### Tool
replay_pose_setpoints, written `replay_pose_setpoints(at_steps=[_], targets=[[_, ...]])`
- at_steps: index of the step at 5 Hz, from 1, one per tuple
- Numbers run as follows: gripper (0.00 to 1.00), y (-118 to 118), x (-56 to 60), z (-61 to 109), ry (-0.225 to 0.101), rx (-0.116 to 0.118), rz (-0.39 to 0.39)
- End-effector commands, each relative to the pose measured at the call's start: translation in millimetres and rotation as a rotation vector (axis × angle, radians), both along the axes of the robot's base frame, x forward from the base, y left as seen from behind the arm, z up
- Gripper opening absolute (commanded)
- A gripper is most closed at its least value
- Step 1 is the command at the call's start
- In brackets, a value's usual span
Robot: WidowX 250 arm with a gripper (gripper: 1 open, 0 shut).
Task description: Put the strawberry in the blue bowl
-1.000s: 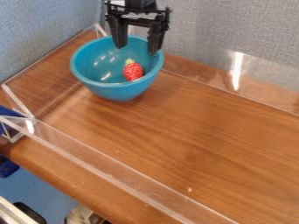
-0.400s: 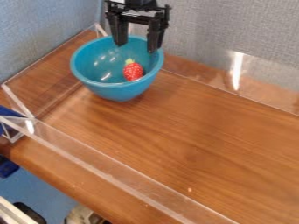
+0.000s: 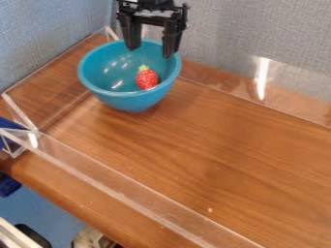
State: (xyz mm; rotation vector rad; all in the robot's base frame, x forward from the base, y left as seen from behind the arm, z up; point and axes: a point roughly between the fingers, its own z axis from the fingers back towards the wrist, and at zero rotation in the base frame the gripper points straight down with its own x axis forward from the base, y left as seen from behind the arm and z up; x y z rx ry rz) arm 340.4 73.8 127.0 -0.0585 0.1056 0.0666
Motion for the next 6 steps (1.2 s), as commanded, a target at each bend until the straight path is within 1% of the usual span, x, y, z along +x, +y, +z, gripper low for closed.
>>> replay_pose_setpoints(at_steps=[1,6], targets=[[1.00,4.1,2.8,35.1,-0.101,0.026,0.005],[1.00,-0.4,3.0,31.4,-0.065,0.027,-0.016]])
